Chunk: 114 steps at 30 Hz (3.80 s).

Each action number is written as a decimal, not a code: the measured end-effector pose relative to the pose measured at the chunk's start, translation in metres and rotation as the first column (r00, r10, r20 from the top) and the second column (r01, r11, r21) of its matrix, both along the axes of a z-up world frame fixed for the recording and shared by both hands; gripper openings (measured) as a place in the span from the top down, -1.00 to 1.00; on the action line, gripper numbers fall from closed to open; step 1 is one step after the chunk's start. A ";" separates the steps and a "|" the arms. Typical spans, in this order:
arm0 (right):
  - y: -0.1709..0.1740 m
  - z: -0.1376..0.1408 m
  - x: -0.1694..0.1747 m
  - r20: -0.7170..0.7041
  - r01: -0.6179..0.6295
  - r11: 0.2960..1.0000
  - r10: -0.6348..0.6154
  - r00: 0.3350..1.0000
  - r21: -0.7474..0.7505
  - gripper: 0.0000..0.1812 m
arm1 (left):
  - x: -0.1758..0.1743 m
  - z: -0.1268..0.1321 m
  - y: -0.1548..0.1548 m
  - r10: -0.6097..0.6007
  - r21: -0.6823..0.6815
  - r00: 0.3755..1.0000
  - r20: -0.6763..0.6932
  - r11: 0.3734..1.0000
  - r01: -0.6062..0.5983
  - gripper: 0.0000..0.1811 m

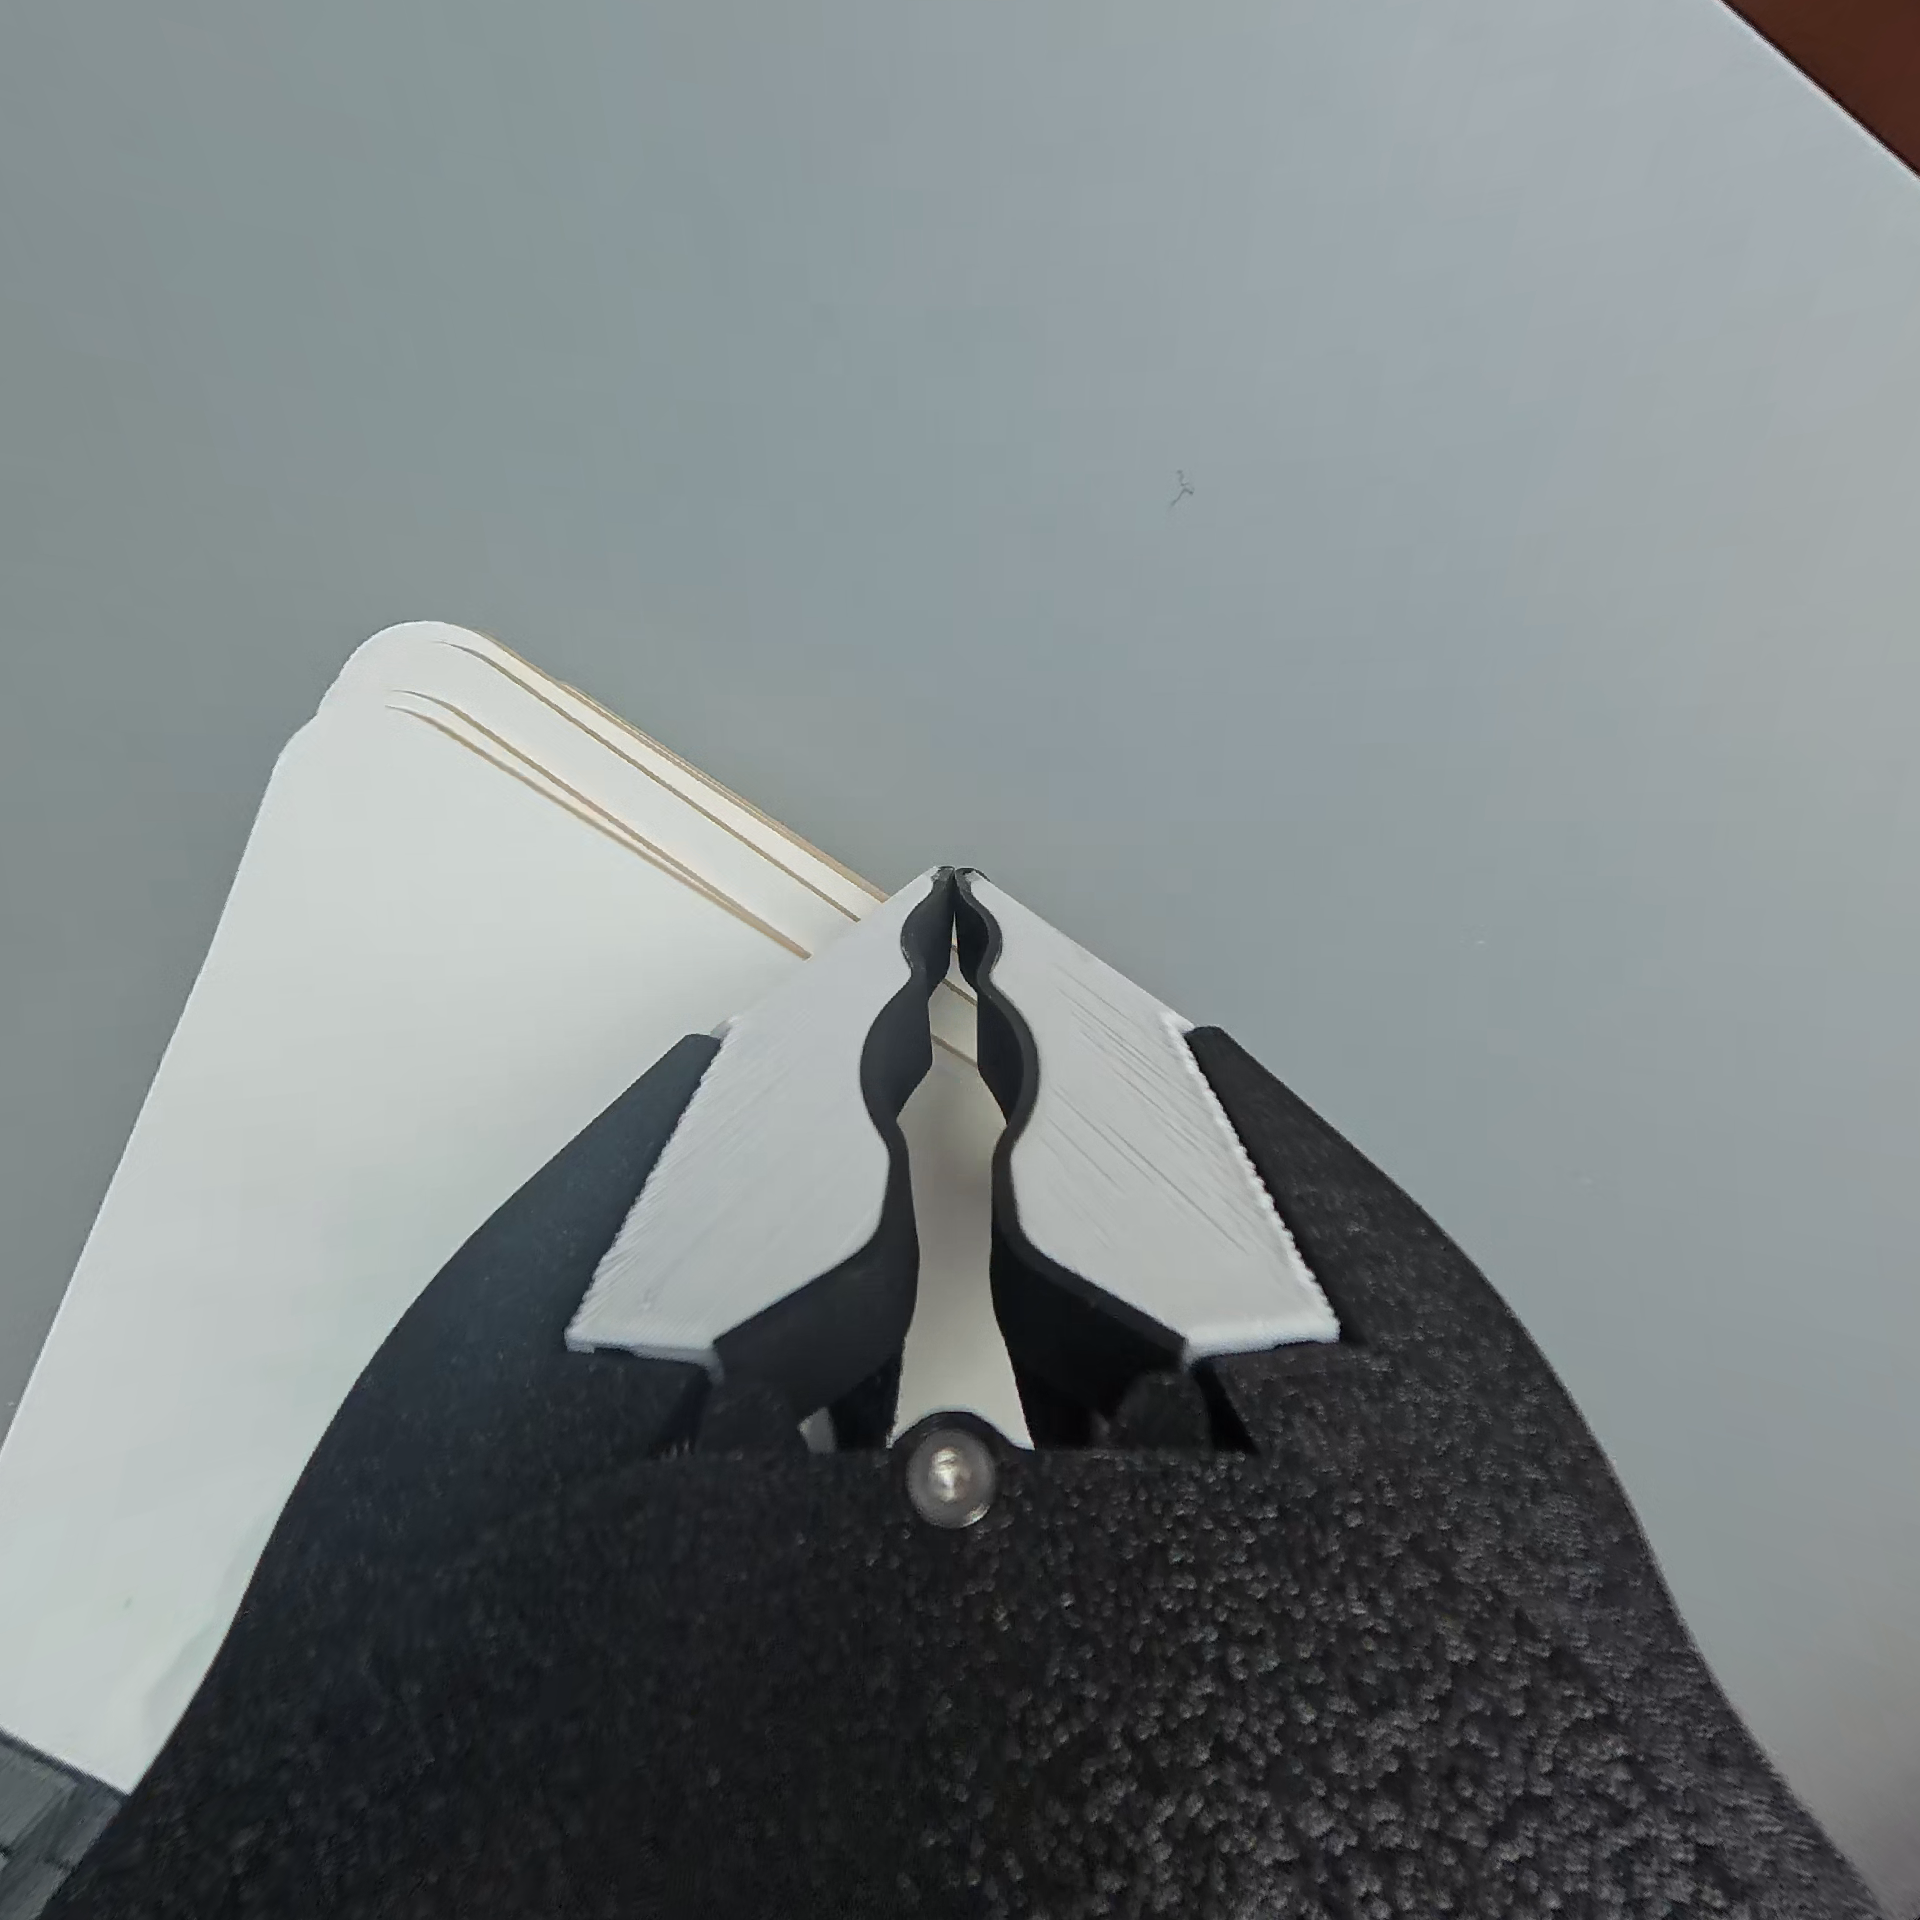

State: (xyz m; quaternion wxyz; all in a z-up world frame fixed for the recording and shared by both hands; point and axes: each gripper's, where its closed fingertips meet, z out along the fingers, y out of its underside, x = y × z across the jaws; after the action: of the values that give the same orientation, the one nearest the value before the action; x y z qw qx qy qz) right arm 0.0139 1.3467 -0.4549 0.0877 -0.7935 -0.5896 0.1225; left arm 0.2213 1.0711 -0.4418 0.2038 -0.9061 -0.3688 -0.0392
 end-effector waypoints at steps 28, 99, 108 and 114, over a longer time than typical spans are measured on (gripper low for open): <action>-0.005 0.002 0.000 0.006 0.035 0.998 -0.035 0.999 -0.044 1.00 | -0.009 -0.026 -0.006 -0.027 -0.141 0.999 0.024 0.990 0.031 1.00; -0.223 -0.002 0.252 -0.244 0.111 0.932 -0.203 0.948 -0.345 -0.70 | -0.035 -0.015 -0.019 -0.342 0.169 0.880 0.329 0.939 0.301 -0.33; -0.228 -0.007 0.251 -0.226 0.099 0.953 -0.168 0.959 -0.286 -0.74 | -0.026 -0.023 -0.022 -0.379 0.023 0.880 0.285 0.921 0.389 -0.50; -0.225 -0.003 0.257 -0.244 0.062 0.946 -0.145 0.959 -0.318 -0.66 | -0.035 -0.015 -0.024 -0.365 0.096 0.877 0.313 0.931 0.353 -0.26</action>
State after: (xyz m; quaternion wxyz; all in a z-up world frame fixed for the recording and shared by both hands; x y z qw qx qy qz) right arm 0.2710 1.1219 -0.4578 0.0471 -0.8040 -0.5036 0.3126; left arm 0.1868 1.0469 -0.4569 0.1457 -0.9358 -0.2223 -0.2316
